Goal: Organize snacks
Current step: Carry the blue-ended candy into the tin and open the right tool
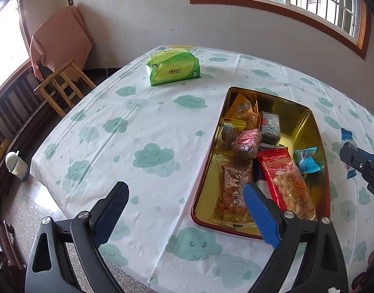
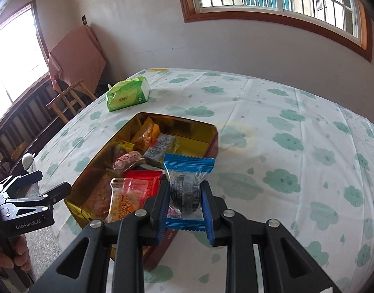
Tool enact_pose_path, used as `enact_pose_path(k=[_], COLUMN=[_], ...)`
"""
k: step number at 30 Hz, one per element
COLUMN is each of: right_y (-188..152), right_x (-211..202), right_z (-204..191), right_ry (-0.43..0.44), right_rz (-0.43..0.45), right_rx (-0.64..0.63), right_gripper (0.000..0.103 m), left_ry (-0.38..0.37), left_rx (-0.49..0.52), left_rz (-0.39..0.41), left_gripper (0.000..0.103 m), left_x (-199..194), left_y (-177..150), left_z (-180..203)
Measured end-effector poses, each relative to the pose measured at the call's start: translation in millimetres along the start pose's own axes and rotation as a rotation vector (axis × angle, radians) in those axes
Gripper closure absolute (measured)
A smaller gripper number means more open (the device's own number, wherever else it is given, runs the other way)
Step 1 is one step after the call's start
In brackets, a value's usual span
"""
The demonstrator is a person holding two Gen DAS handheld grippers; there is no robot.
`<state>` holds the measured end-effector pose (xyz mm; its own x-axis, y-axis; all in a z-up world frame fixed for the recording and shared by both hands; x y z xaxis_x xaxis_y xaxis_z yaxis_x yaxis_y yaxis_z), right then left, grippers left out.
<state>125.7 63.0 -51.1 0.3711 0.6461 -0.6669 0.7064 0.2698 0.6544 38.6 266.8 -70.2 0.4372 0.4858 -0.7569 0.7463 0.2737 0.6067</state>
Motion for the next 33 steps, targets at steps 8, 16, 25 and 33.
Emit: enact_pose_path(k=[8,16,25,33], right_y=[0,-2,-11,-11], right_x=[27,47,66,66], right_z=[-27,-36,-33,-26], right_ry=[0.028,0.023,-0.003,-0.018], right_rz=[-0.046,-0.077,-0.114,-0.103], right_rx=[-0.026,-0.031,-0.025,-0.002], right_gripper=[0.078,0.077,0.076,0.068], left_ry=[0.014,0.021,0.006,-0.008], left_rx=[-0.046,-0.076,-0.066,-0.051], left_rz=[-0.01,-0.032,-0.055,-0.063], left_gripper=[0.009,0.009,0.009,0.009], left_x=[4,10,13,11], left_y=[-1,-6,-12,-15], left_z=[-24,-38,-35,-27])
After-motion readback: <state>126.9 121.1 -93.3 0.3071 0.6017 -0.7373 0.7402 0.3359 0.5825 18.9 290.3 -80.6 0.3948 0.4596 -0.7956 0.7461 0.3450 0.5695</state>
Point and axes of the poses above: each gripper's, at about its wrist camera, not at the fingertips, and x roughly the way its jaws point, z to its right, y to its top, the point moved 10 cm from there along x, roughly the way its jaws point, and after that the axes turned 13 degrees about y, right-handed, at the moved point
